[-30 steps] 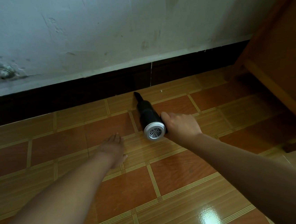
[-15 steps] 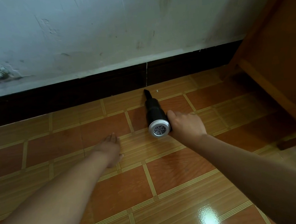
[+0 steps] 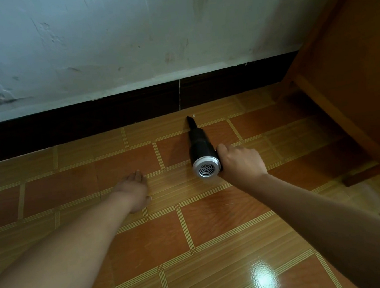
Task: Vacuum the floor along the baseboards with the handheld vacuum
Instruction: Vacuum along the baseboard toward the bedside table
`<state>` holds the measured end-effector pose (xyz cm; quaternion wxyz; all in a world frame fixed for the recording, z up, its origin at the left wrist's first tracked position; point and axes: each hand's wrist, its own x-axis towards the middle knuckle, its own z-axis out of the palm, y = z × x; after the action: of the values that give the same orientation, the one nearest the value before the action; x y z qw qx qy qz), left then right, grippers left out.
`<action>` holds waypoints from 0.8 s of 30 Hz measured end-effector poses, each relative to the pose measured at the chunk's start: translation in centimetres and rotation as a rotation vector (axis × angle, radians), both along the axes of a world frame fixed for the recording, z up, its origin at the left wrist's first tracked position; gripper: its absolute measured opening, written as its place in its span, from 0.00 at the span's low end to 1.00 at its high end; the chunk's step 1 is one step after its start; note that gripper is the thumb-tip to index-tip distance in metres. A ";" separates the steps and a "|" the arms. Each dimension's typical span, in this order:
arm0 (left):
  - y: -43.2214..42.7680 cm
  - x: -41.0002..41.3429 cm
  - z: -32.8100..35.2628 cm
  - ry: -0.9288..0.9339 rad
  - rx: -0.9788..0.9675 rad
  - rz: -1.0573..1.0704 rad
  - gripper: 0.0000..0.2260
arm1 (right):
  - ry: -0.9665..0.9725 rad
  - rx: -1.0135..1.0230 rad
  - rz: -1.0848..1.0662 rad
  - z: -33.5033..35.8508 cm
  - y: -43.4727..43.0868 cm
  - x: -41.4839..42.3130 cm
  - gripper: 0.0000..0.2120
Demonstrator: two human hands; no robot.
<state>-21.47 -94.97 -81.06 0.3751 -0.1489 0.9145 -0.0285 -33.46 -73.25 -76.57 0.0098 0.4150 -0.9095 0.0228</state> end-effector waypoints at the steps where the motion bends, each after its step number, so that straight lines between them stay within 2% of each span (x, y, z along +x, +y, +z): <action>1: 0.0 0.0 0.0 0.000 -0.002 0.001 0.31 | -0.002 0.018 0.000 0.0 -0.1 0.0 0.11; 9: -0.1 -0.1 -0.2 0.005 -0.007 -0.002 0.31 | 0.008 0.103 -0.006 0.1 0.5 0.2 0.12; 24: -0.3 -0.5 -0.4 0.000 -0.008 0.000 0.31 | -0.010 0.087 -0.004 0.6 0.7 0.6 0.11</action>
<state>-21.93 -95.24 -81.46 0.3747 -0.1505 0.9143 -0.0320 -32.89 -72.60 -76.00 -0.0127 0.4132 -0.9104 -0.0150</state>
